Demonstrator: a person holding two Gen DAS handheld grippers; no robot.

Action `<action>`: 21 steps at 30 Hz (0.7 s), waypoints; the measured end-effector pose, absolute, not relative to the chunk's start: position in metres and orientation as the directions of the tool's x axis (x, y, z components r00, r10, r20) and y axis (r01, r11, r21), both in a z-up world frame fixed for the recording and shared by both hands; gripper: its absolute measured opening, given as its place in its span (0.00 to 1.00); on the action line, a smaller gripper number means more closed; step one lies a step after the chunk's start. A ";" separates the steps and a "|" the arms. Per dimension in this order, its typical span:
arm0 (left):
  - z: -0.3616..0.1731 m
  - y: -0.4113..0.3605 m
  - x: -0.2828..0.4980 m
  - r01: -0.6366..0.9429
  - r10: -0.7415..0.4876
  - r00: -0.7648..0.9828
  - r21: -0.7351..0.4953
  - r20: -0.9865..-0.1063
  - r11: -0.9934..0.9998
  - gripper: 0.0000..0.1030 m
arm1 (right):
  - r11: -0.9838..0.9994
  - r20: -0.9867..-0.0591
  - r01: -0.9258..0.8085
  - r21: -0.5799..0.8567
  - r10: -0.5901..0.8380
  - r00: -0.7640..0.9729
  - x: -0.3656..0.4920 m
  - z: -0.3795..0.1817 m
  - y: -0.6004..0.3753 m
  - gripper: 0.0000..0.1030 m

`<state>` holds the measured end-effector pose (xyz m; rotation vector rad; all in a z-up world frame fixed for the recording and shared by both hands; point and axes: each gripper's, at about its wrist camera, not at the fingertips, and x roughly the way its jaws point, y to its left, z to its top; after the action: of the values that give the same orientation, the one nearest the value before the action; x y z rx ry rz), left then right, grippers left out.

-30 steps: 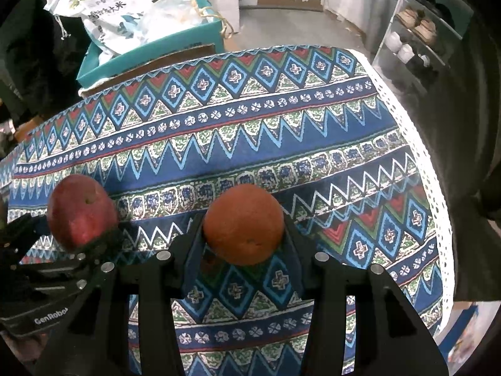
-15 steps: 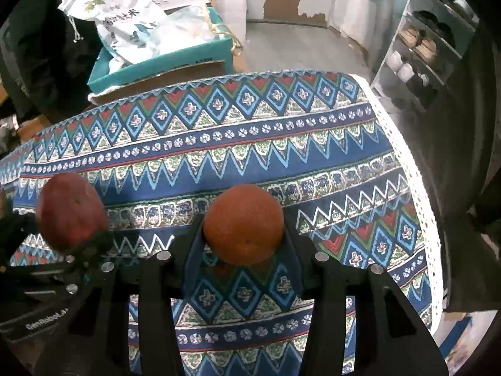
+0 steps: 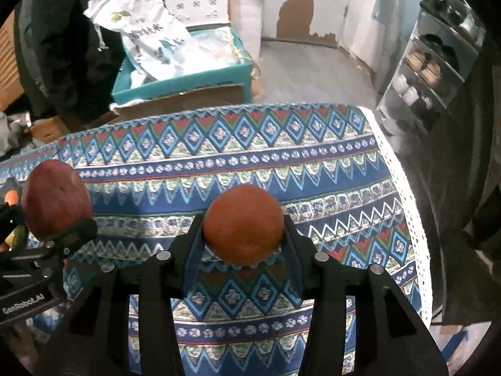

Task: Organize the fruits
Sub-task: 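Lift the red apple with the left tool while the right tool carries the orange toward the bowl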

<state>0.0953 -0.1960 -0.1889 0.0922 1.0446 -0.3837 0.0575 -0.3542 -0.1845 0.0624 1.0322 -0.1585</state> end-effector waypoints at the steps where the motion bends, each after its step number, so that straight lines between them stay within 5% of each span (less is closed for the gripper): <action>1: -0.186 -0.194 0.094 0.350 -0.265 0.447 -0.106 -0.854 0.931 0.74 | 0.988 -0.856 0.156 -0.022 -0.099 0.507 0.058 -0.182 -0.352 0.45; 21: -0.127 -0.114 0.068 0.255 -0.245 0.552 -0.119 -0.797 0.960 0.74 | 1.000 -0.802 -0.004 0.001 0.003 0.598 0.056 -0.131 -0.276 0.45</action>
<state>0.0684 -0.1138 -0.1270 0.0113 0.9411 -0.2959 0.0558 -0.2755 -0.1310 -0.0012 0.9302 0.0041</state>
